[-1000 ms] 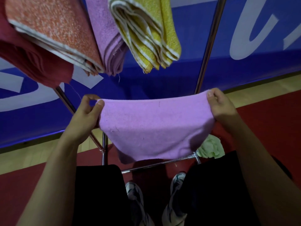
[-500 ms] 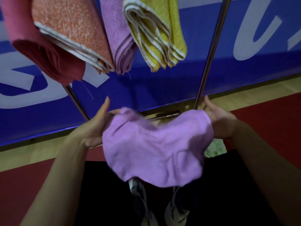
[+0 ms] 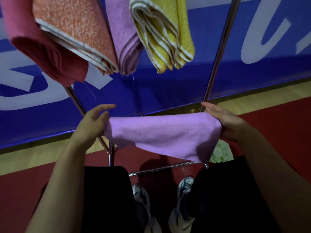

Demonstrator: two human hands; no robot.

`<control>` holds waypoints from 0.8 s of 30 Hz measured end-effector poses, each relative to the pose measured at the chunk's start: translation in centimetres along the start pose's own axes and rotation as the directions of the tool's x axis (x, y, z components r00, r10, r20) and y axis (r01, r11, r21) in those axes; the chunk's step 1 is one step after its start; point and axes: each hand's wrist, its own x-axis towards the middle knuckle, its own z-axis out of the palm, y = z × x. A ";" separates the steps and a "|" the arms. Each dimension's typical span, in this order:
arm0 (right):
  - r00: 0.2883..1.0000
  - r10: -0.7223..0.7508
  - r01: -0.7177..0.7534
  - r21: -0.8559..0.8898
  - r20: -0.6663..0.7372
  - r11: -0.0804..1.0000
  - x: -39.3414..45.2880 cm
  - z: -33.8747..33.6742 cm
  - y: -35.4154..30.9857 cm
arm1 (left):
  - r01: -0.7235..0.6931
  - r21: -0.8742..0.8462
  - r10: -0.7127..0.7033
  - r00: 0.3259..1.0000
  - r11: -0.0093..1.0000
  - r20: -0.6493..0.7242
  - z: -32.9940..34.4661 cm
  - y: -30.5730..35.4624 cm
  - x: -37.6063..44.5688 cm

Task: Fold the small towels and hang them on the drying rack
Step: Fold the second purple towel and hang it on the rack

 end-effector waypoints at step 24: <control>0.978 0.118 -0.091 -0.158 0.170 0.983 -0.6 2.5 0.8 | 0.048 0.038 -0.038 0.970 0.998 -0.240 -1.5 0.2 0.1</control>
